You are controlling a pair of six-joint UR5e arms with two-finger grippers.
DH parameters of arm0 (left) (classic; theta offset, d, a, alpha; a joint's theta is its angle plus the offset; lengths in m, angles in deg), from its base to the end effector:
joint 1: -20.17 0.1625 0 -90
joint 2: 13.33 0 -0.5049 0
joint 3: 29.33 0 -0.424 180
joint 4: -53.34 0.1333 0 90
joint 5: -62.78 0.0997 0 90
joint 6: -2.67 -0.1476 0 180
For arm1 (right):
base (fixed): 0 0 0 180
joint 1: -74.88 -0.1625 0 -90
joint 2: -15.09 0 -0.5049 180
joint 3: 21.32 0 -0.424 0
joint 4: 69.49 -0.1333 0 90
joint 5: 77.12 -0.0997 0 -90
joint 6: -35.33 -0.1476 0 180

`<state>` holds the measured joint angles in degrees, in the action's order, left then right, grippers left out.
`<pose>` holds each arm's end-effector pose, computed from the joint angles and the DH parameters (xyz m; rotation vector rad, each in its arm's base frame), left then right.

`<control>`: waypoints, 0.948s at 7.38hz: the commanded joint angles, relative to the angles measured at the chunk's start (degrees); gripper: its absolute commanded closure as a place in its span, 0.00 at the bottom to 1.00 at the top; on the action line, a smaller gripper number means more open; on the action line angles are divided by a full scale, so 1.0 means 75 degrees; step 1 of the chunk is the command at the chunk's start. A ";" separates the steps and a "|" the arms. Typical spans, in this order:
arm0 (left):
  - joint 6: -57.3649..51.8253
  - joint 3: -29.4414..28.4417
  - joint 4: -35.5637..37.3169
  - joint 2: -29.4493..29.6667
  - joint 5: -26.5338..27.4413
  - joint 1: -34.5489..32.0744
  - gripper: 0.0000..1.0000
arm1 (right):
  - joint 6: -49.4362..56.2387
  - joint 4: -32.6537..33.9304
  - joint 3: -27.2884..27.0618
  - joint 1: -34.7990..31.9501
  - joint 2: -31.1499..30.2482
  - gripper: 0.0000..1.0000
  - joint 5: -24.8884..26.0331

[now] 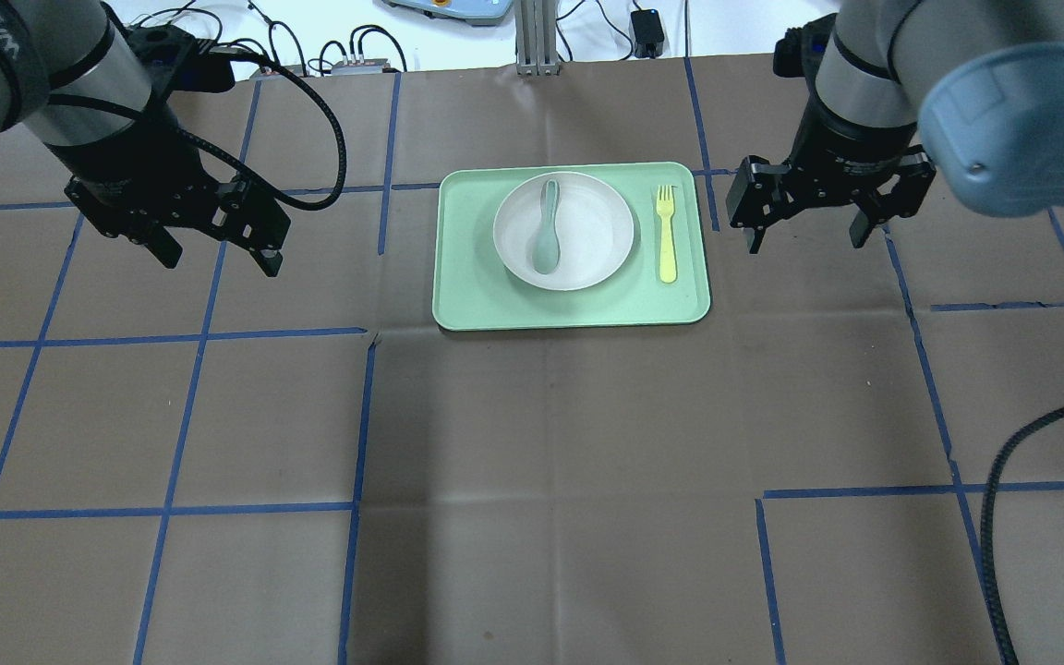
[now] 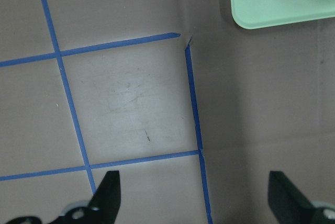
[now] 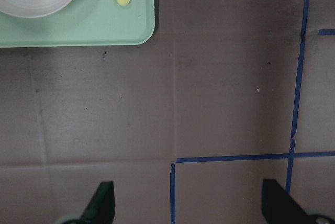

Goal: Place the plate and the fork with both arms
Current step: 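Open the right gripper and raise it away from the tray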

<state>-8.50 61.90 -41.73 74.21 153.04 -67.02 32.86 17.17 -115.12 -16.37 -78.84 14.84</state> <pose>-0.1084 -0.4977 0.5221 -0.2288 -3.1278 -0.1052 0.1387 -0.4778 0.5143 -0.0316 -3.1043 -0.0852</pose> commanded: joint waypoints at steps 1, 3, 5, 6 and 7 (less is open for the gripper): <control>0.0000 0.0000 -0.0005 0.0000 0.0000 0.0000 0.00 | -0.0034 -0.0164 0.0282 -0.0009 0.0100 0.00 -0.0097; 0.0000 0.0000 -0.0005 0.0000 0.0000 0.0000 0.00 | -0.0045 -0.0234 0.0611 -0.0021 0.0396 0.00 -0.0074; 0.0000 0.0000 -0.0005 0.0000 0.0000 0.0000 0.00 | -0.0045 -0.0234 0.0635 -0.0021 0.0396 0.00 -0.0074; 0.0000 0.0000 -0.0005 -0.0012 0.0000 0.0000 0.00 | -0.0034 -0.0234 0.0612 -0.0021 0.0396 0.00 -0.0074; 0.0000 0.0000 0.0007 -0.0012 0.0000 0.0000 0.00 | -0.0034 -0.0234 0.0600 -0.0021 0.0396 0.00 -0.0074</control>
